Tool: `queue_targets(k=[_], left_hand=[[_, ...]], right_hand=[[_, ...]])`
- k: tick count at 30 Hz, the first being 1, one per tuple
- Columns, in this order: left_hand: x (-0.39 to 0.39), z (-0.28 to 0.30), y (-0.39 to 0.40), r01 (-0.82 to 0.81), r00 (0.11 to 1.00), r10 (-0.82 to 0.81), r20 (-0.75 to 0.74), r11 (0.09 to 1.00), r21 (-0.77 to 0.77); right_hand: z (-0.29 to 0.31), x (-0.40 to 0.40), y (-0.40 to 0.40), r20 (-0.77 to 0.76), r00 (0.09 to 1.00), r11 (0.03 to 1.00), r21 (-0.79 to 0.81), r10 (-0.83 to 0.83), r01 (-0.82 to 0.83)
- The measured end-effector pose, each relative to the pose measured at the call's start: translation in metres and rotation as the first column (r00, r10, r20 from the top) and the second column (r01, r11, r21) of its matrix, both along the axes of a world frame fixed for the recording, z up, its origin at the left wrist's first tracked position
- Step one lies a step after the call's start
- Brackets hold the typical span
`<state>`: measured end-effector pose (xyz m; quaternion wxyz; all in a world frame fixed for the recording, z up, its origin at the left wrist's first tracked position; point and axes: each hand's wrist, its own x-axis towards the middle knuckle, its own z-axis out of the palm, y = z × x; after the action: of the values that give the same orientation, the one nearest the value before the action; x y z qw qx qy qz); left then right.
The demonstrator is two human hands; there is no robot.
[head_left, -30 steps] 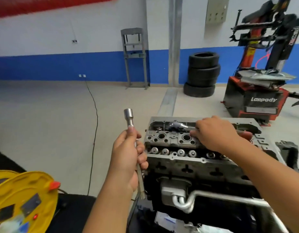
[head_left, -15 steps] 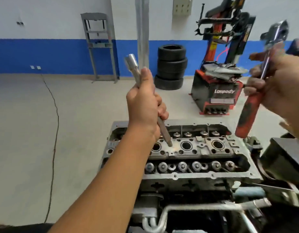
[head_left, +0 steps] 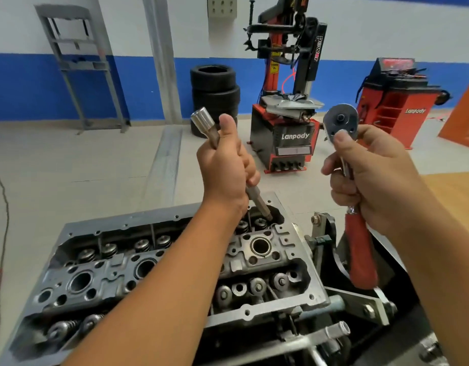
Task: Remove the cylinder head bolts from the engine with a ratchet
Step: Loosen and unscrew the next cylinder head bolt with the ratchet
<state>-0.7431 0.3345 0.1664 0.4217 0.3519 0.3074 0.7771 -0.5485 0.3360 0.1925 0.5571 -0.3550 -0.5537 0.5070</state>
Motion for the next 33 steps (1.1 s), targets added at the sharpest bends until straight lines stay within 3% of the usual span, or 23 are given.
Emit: queue_targets(k=[9,15,18,22,27,30,33], left_hand=[[0.017,-0.007,0.007,0.052,0.987,-0.058,-0.151,0.997,-0.049],[0.018,-0.004,0.013,0.142,0.956,-0.144,-0.256,0.989,-0.027],[0.019,-0.003,0.012,0.225,0.921,-0.207,-0.331,0.974,0.015],[0.024,0.006,0.009,0.374,0.810,-0.318,-0.492,0.927,0.017],[0.033,0.005,0.005,0.357,0.791,-0.306,-0.530,0.934,-0.007],[0.030,-0.002,0.002,0.388,0.792,-0.322,-0.519,0.921,0.020],[0.029,-0.004,-0.003,0.393,0.783,-0.317,-0.536,0.919,0.031]], right_hand=[[-0.008,-0.018,0.000,-0.098,0.995,0.985,-0.170,-0.014,-0.003],[-0.008,-0.020,-0.010,-0.066,0.998,0.992,-0.126,-0.018,0.010],[-0.002,-0.019,-0.013,-0.093,0.996,0.987,-0.162,-0.003,-0.012],[0.019,-0.014,-0.019,-0.098,0.995,0.985,-0.163,0.033,-0.049],[0.057,-0.011,-0.026,-0.102,0.987,0.977,-0.161,0.122,-0.138],[0.078,-0.010,-0.031,-0.034,0.974,0.958,-0.176,0.222,-0.225],[0.101,-0.012,-0.033,0.192,0.922,0.931,-0.212,0.337,-0.296]])
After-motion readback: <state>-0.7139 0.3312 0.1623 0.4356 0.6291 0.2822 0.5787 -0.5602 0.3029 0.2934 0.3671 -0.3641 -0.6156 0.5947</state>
